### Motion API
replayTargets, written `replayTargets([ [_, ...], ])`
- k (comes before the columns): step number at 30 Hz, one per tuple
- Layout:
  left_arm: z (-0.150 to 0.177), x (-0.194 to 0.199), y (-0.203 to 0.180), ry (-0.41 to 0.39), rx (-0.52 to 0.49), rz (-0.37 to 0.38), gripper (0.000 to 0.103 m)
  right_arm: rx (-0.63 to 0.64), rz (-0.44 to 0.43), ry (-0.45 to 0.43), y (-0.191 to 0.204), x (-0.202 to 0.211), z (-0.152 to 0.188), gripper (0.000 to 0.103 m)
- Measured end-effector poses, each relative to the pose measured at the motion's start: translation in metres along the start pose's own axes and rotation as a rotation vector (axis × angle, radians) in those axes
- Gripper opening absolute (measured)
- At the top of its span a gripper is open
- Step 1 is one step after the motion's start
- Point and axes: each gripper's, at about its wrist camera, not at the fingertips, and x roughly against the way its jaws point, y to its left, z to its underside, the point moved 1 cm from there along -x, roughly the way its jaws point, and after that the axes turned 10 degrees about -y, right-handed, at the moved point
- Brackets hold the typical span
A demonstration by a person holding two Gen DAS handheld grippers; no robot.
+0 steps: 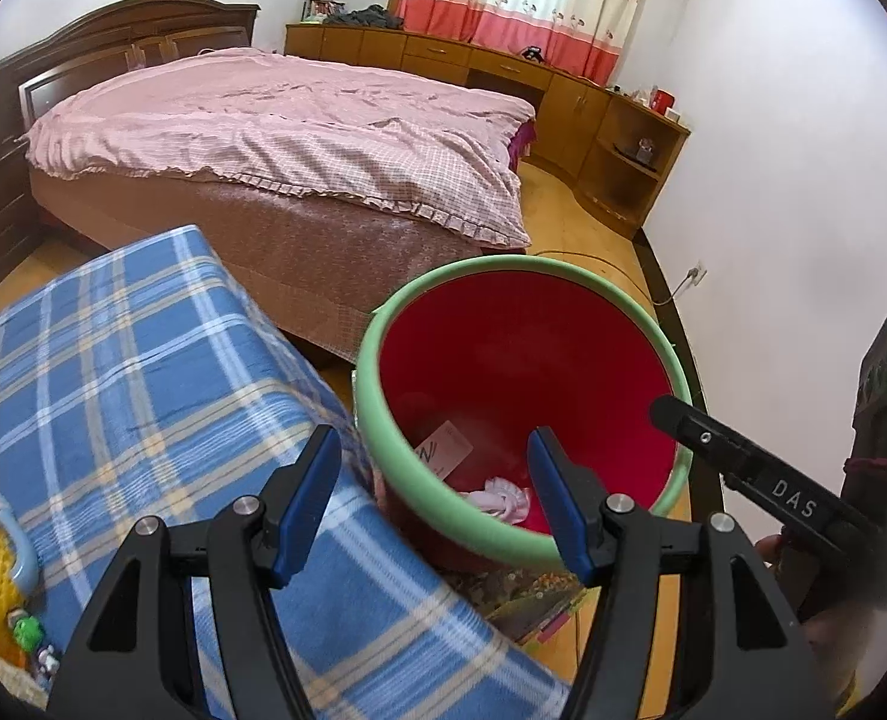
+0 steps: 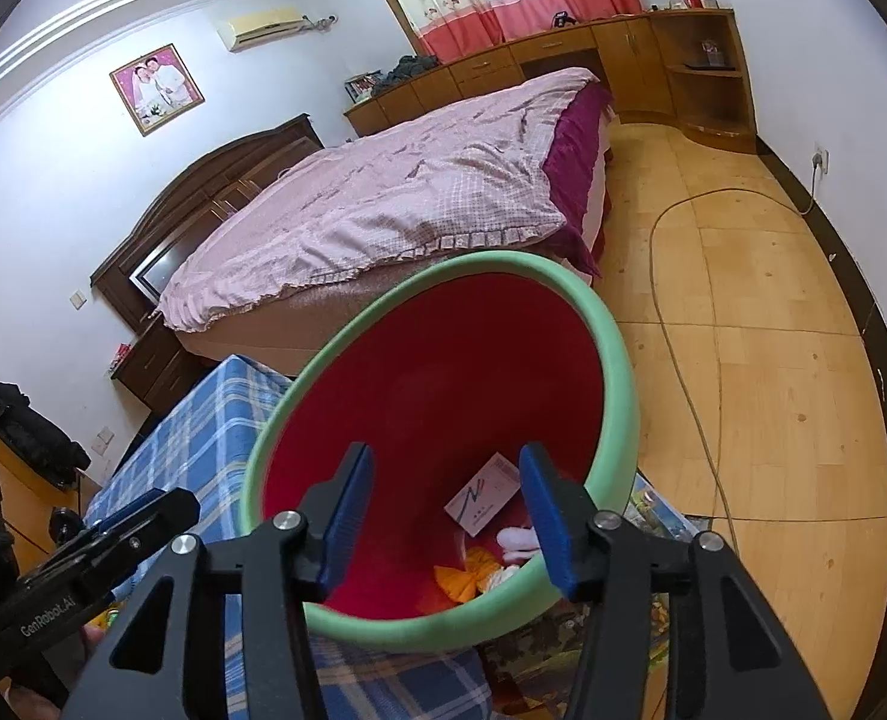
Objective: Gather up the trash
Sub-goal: 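Move both open tools back over the table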
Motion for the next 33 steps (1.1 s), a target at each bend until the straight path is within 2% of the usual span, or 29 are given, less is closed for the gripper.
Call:
replayTargets([
  [13, -0.001, 0.067, 0.035, -0.073, 0.073, -0.08, 0.065, -0.01, -0.053, -0.022, 0.037, 0.044, 0.006, 0.056],
  [23, 0.004, 0.122, 0.068, -0.126, 0.096, -0.141, 0.065, 0.086, -0.126, 0.011, 0.094, 0.059, 0.022, 0.058],
  [33, 0.025, 0.177, 0.123, -0.144, 0.162, -0.279, 0.065, 0.122, -0.214, 0.03, 0.15, 0.07, 0.042, 0.058],
])
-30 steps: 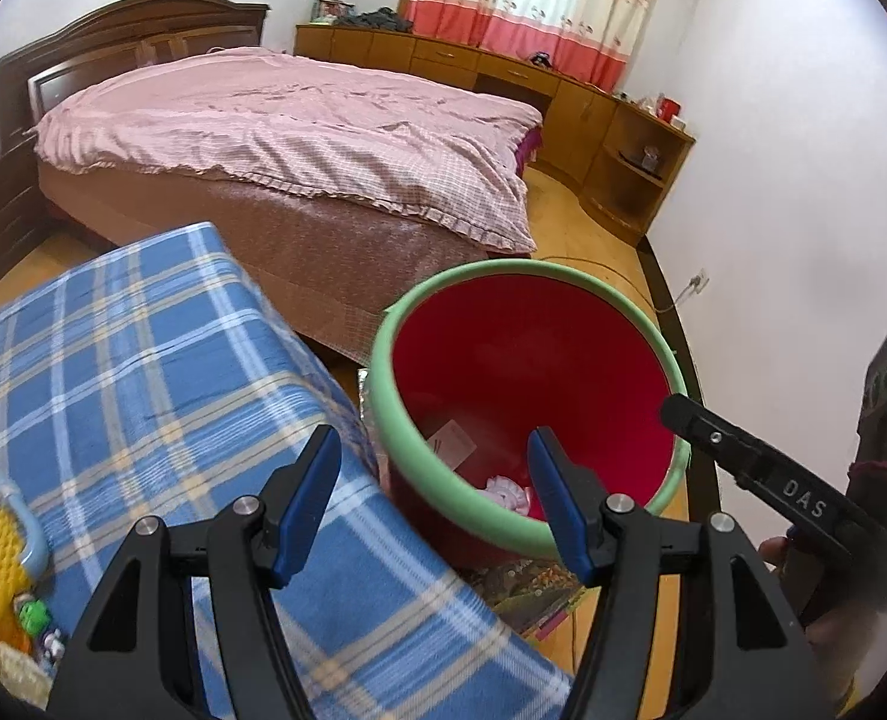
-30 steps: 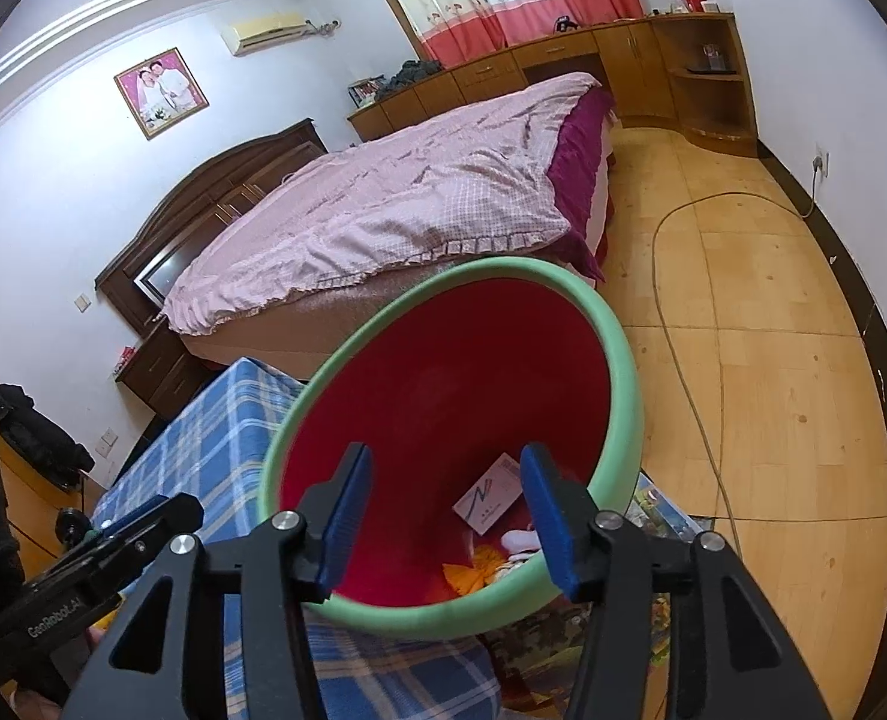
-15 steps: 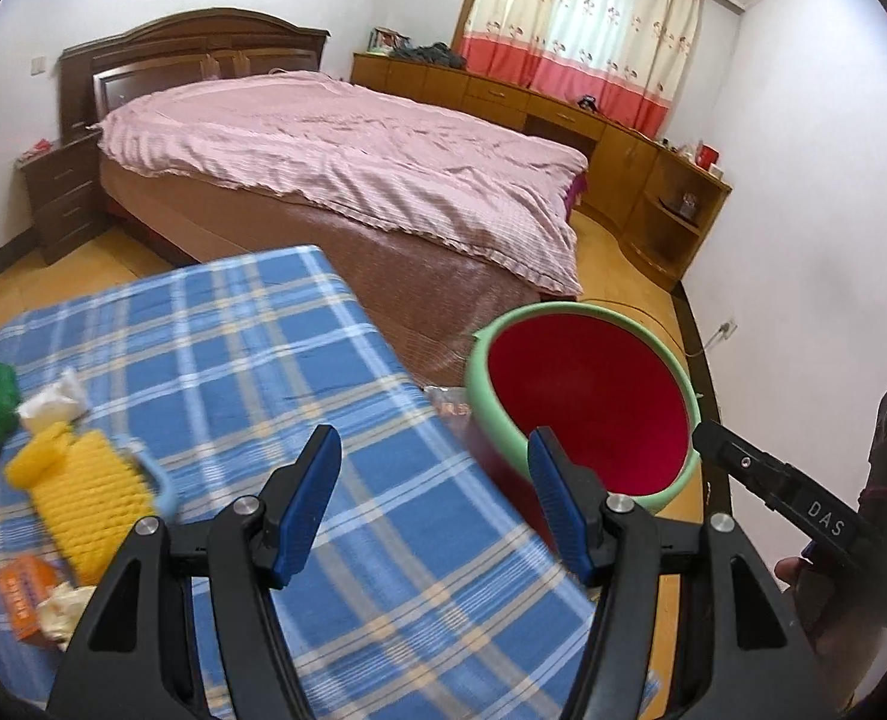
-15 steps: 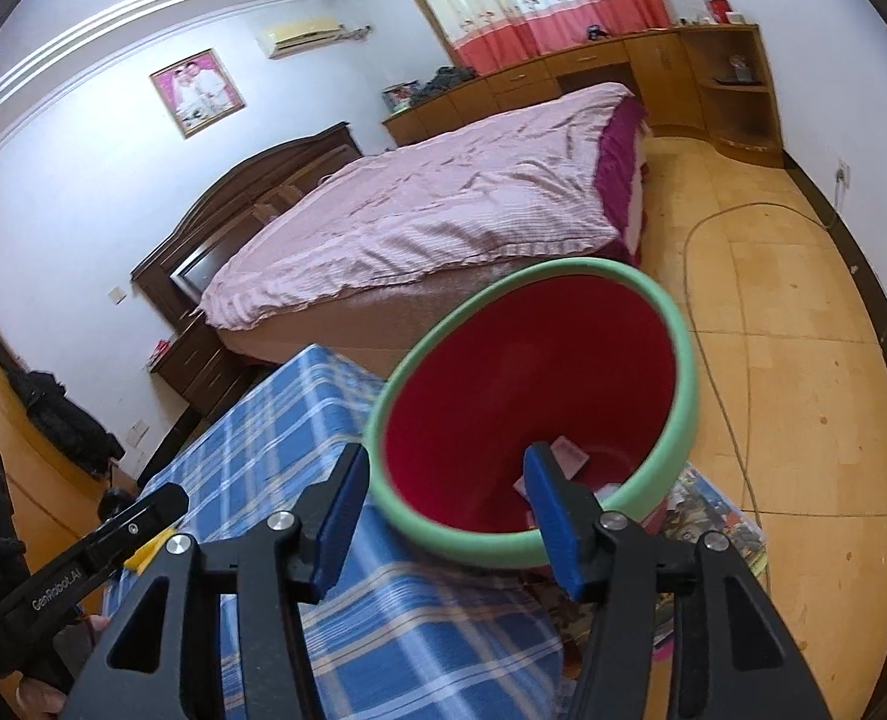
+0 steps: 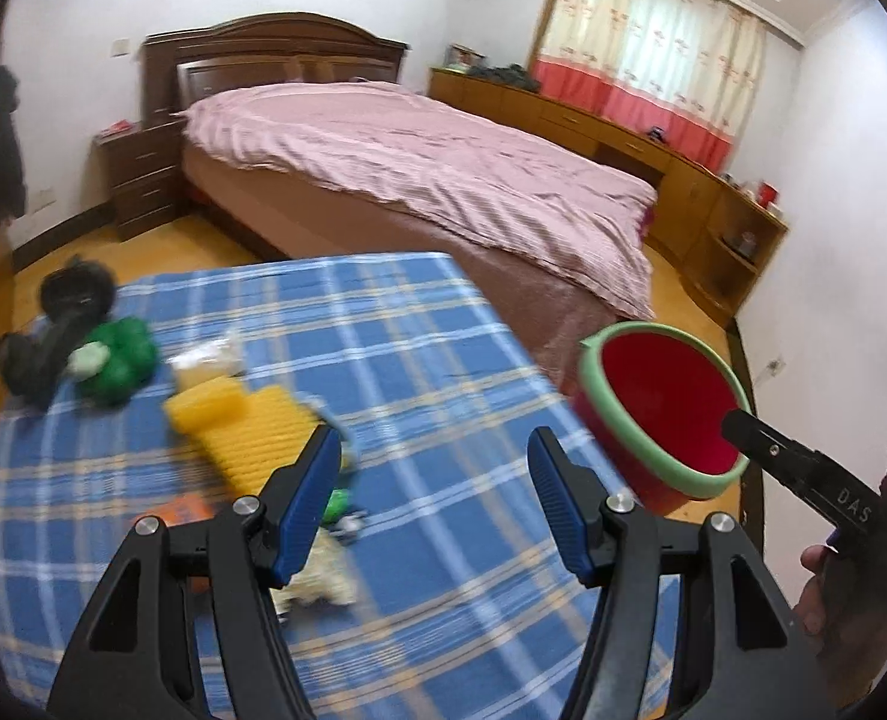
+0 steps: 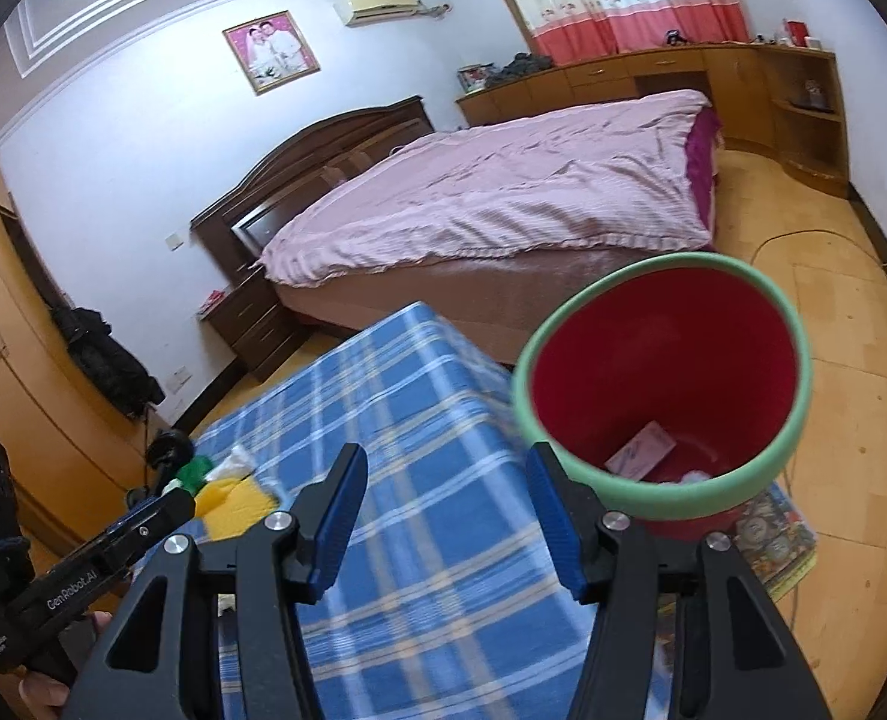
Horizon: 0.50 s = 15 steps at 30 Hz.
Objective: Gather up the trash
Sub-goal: 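Move both open tools back over the table, then grasp the crumpled cream paper with the right tool while the left tool reaches toward the orange box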
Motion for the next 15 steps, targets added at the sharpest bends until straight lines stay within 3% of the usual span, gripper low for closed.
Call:
replayTargets([
  [15, 0.014, 0.042, 0.091, -0.027, 0.054, -0.168, 0.065, 0.116, -0.093, 0.108, 0.088, -0.022, 0.044, 0.059],
])
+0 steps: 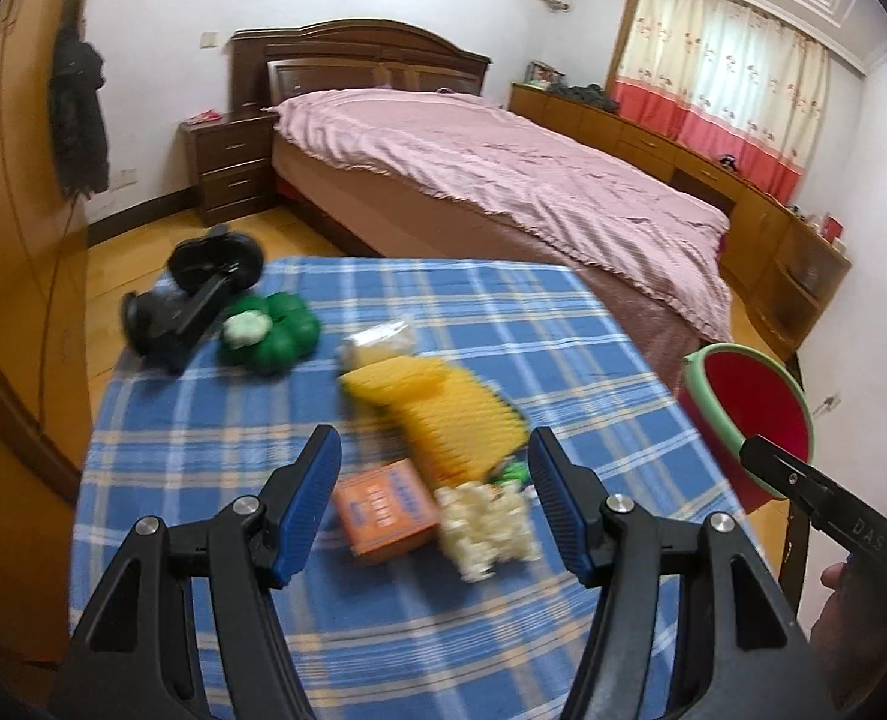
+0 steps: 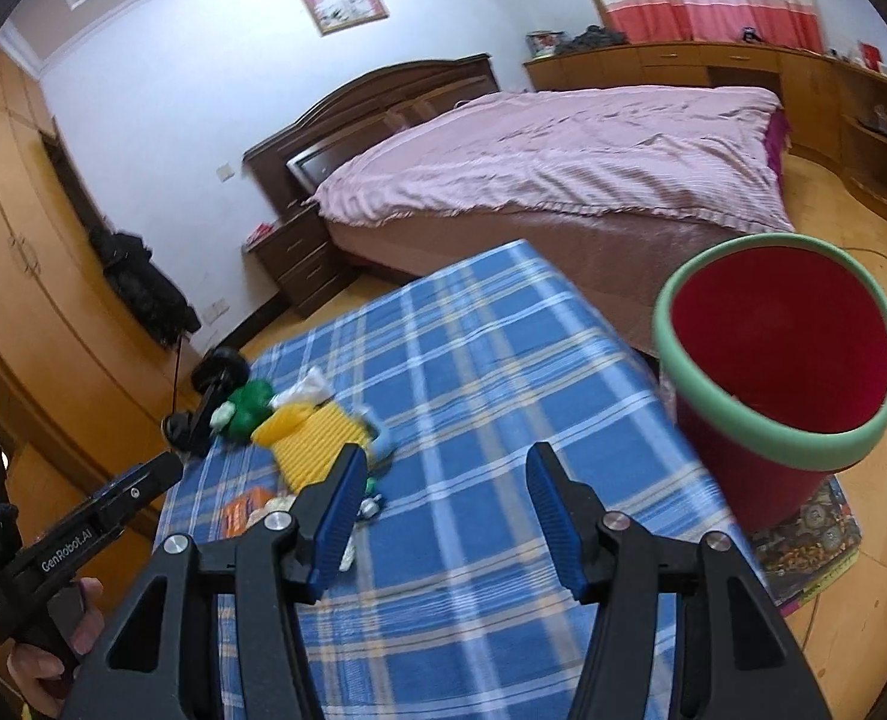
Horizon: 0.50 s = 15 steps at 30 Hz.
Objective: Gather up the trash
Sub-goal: 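Grasp the crumpled cream paper with the right tool while the left tool reaches toward the orange box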
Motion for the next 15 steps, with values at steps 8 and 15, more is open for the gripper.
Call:
replayTargets([
  [8, 0.018, 0.003, 0.04, 0.02, 0.051, -0.055, 0.065, 0.047, -0.022, 0.081, 0.036, -0.021, 0.027, 0.059],
  [15, 0.032, 0.004, 0.068, 0.033, 0.092, -0.101, 0.065, 0.074, -0.021, 0.119, 0.053, -0.03, 0.042, 0.059],
])
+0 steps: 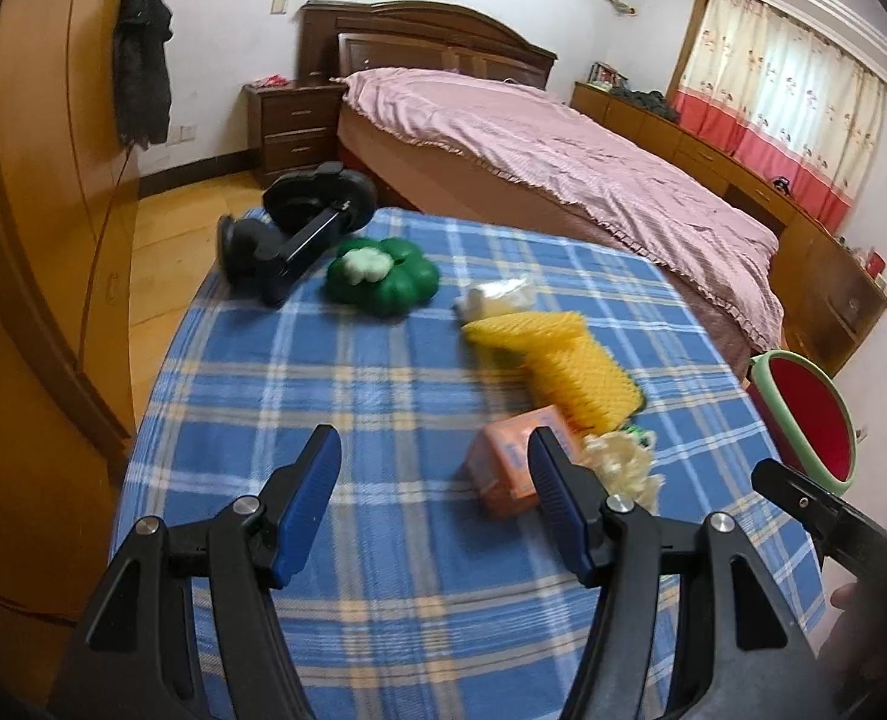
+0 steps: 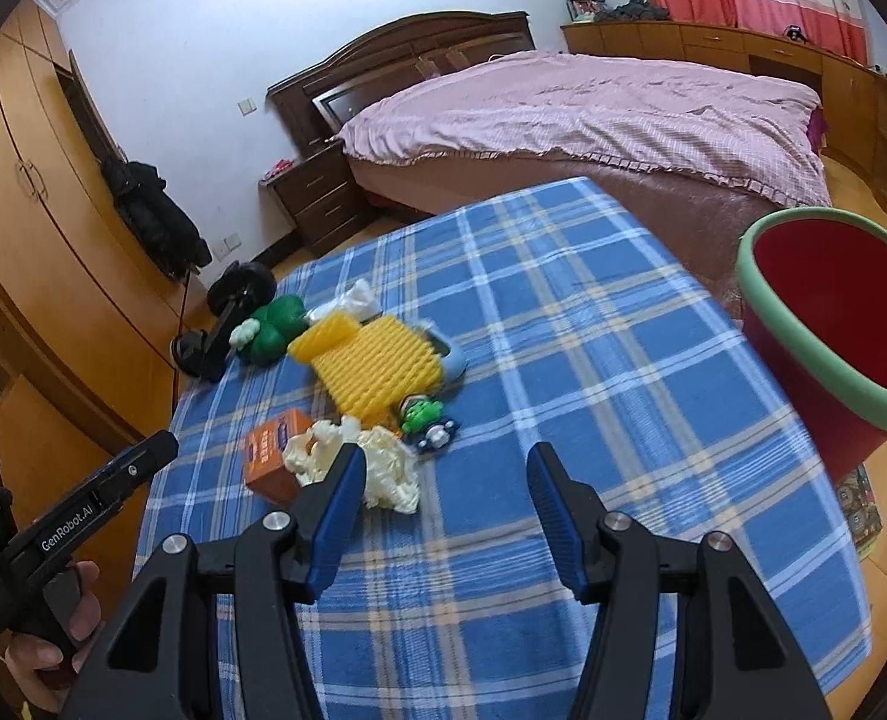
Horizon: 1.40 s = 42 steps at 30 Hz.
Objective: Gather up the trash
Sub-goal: 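Grasp the crumpled cream paper with the right tool while the left tool reaches toward the orange box, then grasp the small orange box with the left tool while the right tool holds the paper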
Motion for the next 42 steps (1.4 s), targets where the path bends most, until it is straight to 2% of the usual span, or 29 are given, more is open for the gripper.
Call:
replayTargets([
  [7, 0.012, -0.008, 0.023, 0.026, 0.034, -0.022, 0.065, 0.022, 0.002, 0.044, 0.014, -0.014, 0.014, 0.061],
  [15, 0.016, -0.017, 0.032, 0.047, 0.056, -0.016, 0.065, 0.066, -0.04, 0.131, 0.033, -0.043, 0.025, 0.067],
  [24, 0.019, -0.027, 0.045, 0.064, 0.075, -0.017, 0.065, 0.097, -0.048, 0.162, 0.046, -0.078, 0.026, 0.067],
  [28, 0.02, -0.03, 0.045, 0.072, 0.071, -0.009, 0.065, 0.089, -0.05, 0.177, 0.044, -0.087, 0.03, 0.049],
  [31, 0.019, -0.031, 0.042, 0.068, 0.062, -0.002, 0.065, 0.098, -0.053, 0.168, 0.043, -0.088, 0.032, 0.033],
  [34, 0.019, -0.03, 0.038, 0.064, 0.058, 0.013, 0.065, 0.115, -0.059, 0.152, 0.044, -0.084, 0.033, 0.021],
  [37, 0.018, -0.029, 0.031, 0.061, 0.051, 0.032, 0.065, 0.103, -0.066, 0.135, 0.041, -0.078, 0.031, 0.015],
  [42, 0.016, -0.029, 0.017, 0.06, 0.042, 0.072, 0.065, 0.076, -0.071, 0.1, 0.032, -0.061, 0.027, 0.012],
])
